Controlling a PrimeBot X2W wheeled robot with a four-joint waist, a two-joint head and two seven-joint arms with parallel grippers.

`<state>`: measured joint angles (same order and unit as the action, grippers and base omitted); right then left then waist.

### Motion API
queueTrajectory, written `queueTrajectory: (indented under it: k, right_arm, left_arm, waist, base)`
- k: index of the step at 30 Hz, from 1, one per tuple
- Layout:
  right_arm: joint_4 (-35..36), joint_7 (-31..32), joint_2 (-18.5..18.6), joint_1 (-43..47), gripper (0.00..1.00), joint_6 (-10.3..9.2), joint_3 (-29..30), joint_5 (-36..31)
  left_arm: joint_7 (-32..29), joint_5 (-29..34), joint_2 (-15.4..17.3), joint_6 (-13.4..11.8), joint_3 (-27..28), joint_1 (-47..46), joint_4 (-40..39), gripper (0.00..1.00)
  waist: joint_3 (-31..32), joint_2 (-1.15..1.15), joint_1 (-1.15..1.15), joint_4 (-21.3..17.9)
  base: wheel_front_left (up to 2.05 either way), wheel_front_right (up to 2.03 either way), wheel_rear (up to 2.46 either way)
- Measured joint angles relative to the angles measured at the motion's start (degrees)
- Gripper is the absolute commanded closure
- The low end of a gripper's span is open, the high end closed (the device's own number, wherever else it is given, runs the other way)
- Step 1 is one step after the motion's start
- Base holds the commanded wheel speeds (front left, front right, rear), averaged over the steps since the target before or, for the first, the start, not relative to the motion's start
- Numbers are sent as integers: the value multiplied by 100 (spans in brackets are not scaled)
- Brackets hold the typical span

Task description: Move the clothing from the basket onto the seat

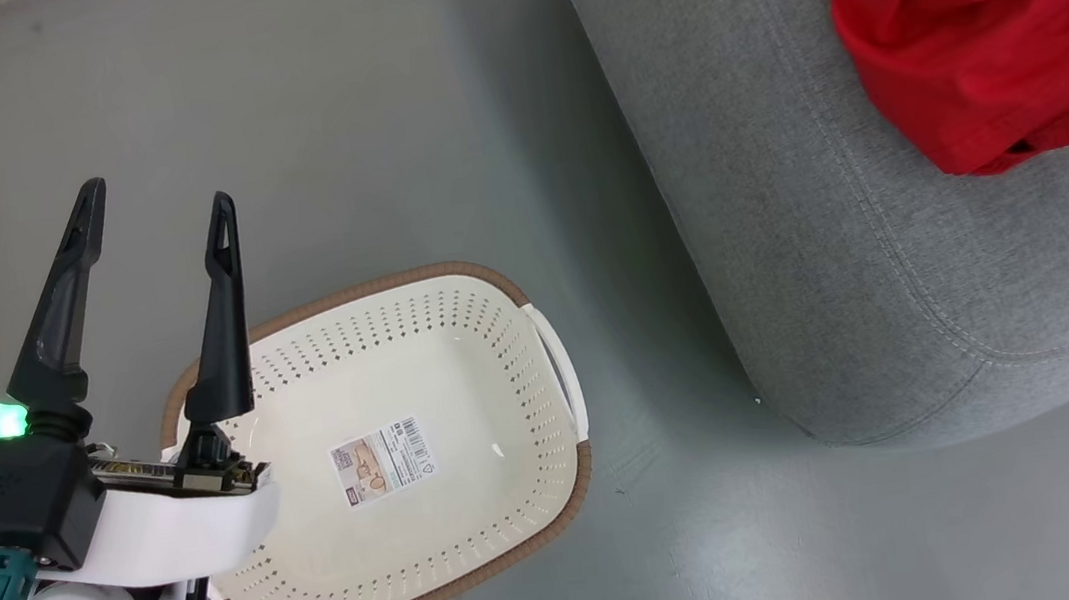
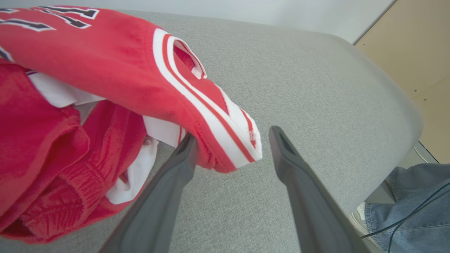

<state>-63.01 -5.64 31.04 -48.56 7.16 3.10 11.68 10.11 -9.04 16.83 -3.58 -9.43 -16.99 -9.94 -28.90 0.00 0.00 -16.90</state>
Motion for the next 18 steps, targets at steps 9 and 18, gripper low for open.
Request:
queueTrajectory:
  k: [9, 18]
  right_arm:
    - [109, -244, 74, 154, 0, 0, -138, 205]
    - [539, -470, -5, 135, 0, 0, -577, 296]
  left_arm:
    - [175, -42, -138, -86, 23, 1, 227, 0]
    - [312, -127, -264, -256, 225, 33, 450, 0]
  waist:
    - [199, 0, 0, -103]
    - [497, 0, 0, -114]
  base:
    - [0, 0, 0]
    - [0, 0, 0]
